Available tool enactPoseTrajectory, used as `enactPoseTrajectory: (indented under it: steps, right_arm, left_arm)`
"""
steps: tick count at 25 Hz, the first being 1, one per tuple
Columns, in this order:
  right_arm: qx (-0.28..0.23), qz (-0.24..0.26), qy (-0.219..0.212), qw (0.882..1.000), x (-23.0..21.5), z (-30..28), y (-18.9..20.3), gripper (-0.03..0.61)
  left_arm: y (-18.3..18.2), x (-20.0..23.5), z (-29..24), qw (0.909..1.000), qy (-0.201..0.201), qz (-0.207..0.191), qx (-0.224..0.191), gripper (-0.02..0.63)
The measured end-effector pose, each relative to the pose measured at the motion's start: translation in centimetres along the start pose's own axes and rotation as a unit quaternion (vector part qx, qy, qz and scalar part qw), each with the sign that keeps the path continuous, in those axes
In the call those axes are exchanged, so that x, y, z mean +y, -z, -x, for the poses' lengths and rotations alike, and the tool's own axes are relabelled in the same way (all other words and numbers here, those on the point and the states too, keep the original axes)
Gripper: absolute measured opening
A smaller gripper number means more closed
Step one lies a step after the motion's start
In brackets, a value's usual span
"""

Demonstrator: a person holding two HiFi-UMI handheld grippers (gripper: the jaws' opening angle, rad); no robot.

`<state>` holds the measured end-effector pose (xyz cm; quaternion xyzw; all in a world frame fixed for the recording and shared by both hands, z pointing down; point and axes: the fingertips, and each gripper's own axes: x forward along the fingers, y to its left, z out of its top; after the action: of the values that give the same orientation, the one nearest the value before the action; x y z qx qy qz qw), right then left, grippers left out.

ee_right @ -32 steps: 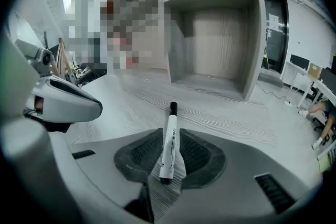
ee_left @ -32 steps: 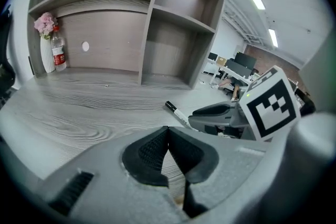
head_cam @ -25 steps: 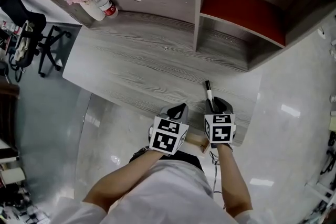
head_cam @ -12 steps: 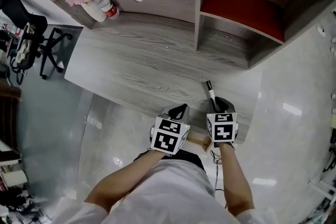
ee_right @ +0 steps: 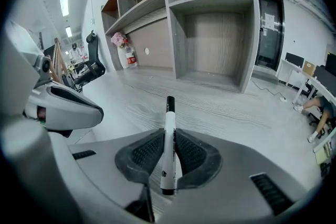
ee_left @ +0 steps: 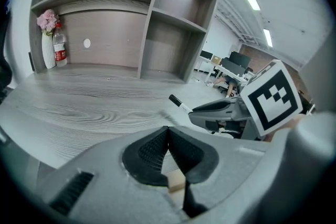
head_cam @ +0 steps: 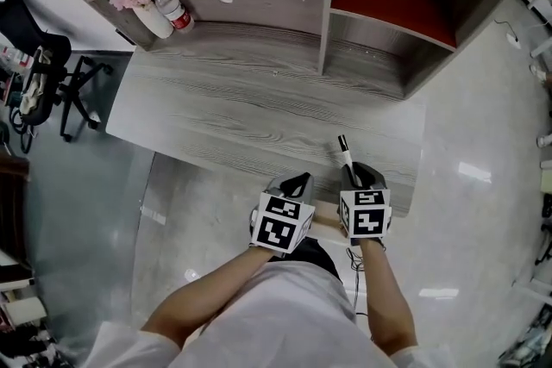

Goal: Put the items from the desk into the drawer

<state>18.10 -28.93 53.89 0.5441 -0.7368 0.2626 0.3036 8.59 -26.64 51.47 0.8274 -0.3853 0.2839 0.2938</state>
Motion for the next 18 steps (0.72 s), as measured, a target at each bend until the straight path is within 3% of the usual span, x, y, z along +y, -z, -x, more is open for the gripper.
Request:
enactPoseTrajectory:
  steps: [18]
  right_arm:
    - [-0.007, -0.012, 0.023, 1.000, 7.5, 6.2, 6.6, 0.052]
  left_arm:
    - [7.6, -1.1, 6.2, 0.9994, 0.031, 0.002, -0.013, 0.003]
